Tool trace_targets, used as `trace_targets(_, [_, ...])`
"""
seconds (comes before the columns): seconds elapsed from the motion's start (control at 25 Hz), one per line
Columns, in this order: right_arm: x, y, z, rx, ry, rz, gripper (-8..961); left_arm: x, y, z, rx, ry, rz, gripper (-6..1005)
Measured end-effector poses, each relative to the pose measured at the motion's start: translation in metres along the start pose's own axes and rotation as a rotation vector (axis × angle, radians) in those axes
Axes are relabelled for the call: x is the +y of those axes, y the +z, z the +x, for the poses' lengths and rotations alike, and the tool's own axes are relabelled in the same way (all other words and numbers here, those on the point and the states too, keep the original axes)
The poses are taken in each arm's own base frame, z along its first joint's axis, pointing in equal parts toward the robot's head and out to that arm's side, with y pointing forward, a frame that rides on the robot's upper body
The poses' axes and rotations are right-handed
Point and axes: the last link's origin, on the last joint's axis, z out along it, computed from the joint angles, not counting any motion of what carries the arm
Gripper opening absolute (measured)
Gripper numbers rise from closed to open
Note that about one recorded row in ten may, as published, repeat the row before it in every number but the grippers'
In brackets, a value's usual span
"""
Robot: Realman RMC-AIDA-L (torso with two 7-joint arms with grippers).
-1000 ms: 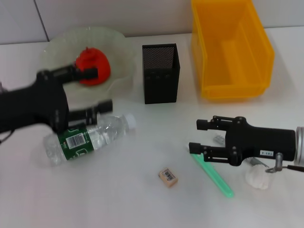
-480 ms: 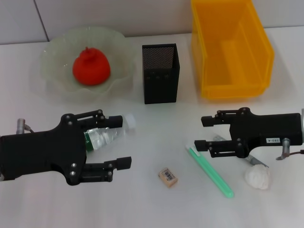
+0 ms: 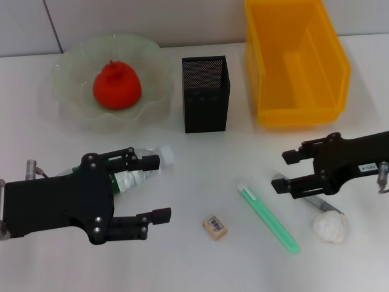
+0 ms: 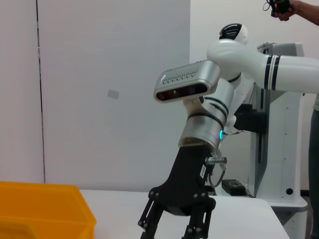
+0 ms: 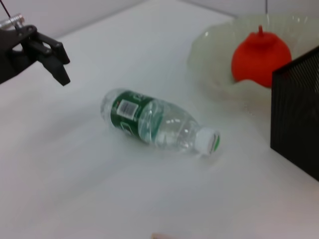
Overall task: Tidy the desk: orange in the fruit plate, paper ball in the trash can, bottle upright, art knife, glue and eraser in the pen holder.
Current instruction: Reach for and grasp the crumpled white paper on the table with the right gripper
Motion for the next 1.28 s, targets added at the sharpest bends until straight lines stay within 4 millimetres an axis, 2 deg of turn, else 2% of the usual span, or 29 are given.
trace_targets(0.08, [0.004,-0.007,-0.006,0.047,0.0,0.02,708,0.0,0.0,-0.001,0.0,-0.002,0.0,786])
trace_targets(0.36, [0.008,-0.018,-0.011,0.132,0.032,0.061,708,0.003,0.0,-0.003,0.005,0.015,-0.005,786])
trace_targets(0.48, [0.011,-0.024,-0.013,0.219,0.054,0.108,707,0.004,0.002,-0.006,0.008,0.001,-0.009,785])
trace_targets(0.88, [0.018,-0.019,-0.01,0.413,0.113,0.146,707,0.006,0.005,-0.011,0.02,0.005,-0.015,785])
trace_targets(1.28, [0.017,-0.013,-0.009,0.472,0.108,0.17,706,0.008,0.006,-0.013,0.021,0.012,-0.023,785])
